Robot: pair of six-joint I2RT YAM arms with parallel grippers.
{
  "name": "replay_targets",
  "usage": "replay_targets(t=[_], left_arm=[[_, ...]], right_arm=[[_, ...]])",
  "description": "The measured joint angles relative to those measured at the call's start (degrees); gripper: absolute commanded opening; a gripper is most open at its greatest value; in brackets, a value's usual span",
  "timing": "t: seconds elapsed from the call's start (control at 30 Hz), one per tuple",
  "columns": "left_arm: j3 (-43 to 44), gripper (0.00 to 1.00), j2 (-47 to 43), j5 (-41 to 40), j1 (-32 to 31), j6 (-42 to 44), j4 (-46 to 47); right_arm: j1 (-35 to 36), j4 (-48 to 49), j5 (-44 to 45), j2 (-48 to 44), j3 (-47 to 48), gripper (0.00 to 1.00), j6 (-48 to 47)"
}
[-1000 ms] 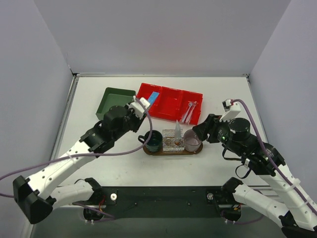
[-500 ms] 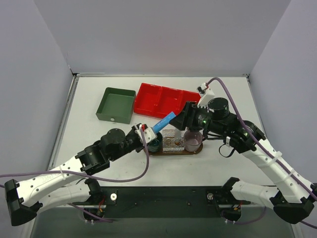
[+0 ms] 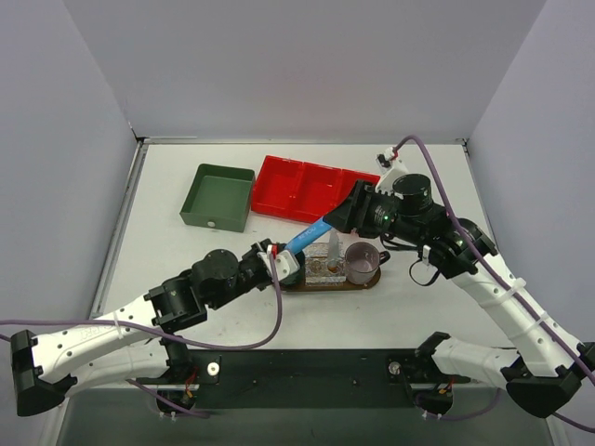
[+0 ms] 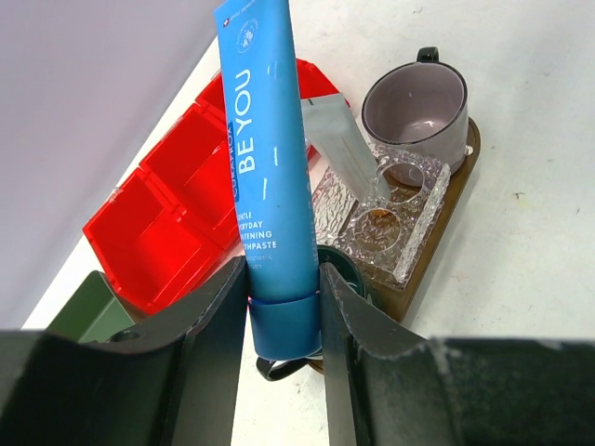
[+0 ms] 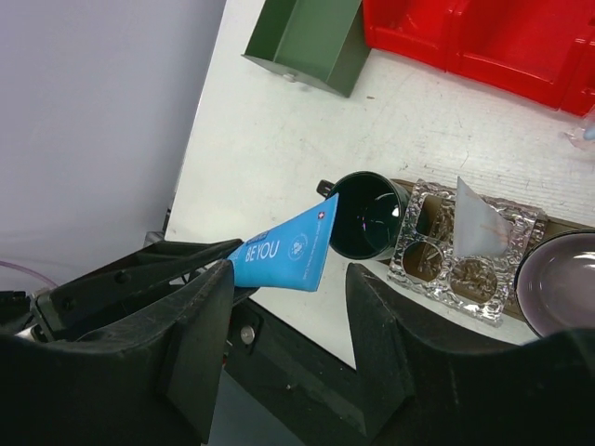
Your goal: Prepare toiletry sets of a toothbrush and toothpaste on the tray
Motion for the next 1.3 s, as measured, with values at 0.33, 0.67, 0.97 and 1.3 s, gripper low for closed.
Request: replay_targets(t=[0.33, 0.67, 0.97, 1.3], left_arm=[[-1.0, 0.00, -0.7, -1.3, -0.8, 0.9, 0.3], [-1.2, 0.00, -1.1, -1.8, -1.3, 1.0, 0.3], [-1.7, 0.00, -1.3, -1.9, -1.5, 1.1, 1.4], [-1.8, 0.00, -1.3, -2.2, -1.6, 1.3, 2.5]], right_arm=[[-0.4, 0.1, -1.5, 2.4, -0.1, 0.39, 1.6], [-0.4, 2.8, -2.9, 2.4, -2.7, 0.35, 3.9], [-1.1, 6.5, -4.2, 2.4, -5.2, 0.24, 6.2], [-1.5, 9.6, -6.0, 2.4, -7.0, 0.00, 9.3]])
